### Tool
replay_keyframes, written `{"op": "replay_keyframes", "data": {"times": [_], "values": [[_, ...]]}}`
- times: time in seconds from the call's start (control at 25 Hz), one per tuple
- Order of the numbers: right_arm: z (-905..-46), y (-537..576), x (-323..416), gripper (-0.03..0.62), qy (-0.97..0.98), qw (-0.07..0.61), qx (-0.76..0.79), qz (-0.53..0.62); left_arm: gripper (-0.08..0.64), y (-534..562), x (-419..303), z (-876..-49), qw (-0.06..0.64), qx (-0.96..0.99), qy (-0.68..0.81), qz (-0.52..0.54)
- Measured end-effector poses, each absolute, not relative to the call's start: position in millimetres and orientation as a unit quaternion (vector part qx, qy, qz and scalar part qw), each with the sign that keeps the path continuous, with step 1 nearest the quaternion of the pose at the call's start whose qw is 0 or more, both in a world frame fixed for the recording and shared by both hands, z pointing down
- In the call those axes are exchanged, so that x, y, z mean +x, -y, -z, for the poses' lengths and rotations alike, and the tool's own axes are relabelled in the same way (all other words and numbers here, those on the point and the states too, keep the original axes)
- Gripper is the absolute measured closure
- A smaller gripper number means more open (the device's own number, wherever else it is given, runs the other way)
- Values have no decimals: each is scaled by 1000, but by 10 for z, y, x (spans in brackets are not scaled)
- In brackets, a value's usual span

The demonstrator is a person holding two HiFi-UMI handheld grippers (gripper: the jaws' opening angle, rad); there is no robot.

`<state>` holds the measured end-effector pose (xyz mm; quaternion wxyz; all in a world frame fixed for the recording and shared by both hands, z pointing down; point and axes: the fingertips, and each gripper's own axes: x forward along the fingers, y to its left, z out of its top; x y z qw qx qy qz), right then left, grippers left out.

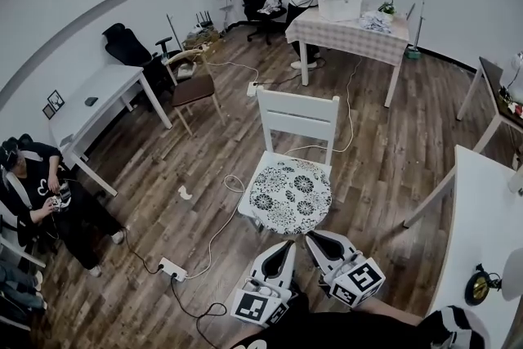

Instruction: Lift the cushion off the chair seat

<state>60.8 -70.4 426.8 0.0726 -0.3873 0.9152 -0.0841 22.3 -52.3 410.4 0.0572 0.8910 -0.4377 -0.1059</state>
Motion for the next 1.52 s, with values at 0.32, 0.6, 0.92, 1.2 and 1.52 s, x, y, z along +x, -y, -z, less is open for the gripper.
{"op": "replay_keyframes", "data": {"times": [0.32,0.6,0.92,1.2,1.52], "values": [[-4227,1618,391,560,-905,76,-410,81,560,1467,-49,-4019,54,899,421,107],[-4012,2403,96,560,-900,92,-421,67,560,2266,-324,-3860,44,907,406,103],[-4012,3043,-143,560,-892,96,-437,65,561,2936,-592,-3856,45,913,393,102],[-4117,3332,-220,560,-880,97,-458,76,560,3214,-665,-3953,55,922,371,97],[-4198,3440,-300,560,-884,84,-453,81,560,3312,-739,-4084,69,922,372,83]]}}
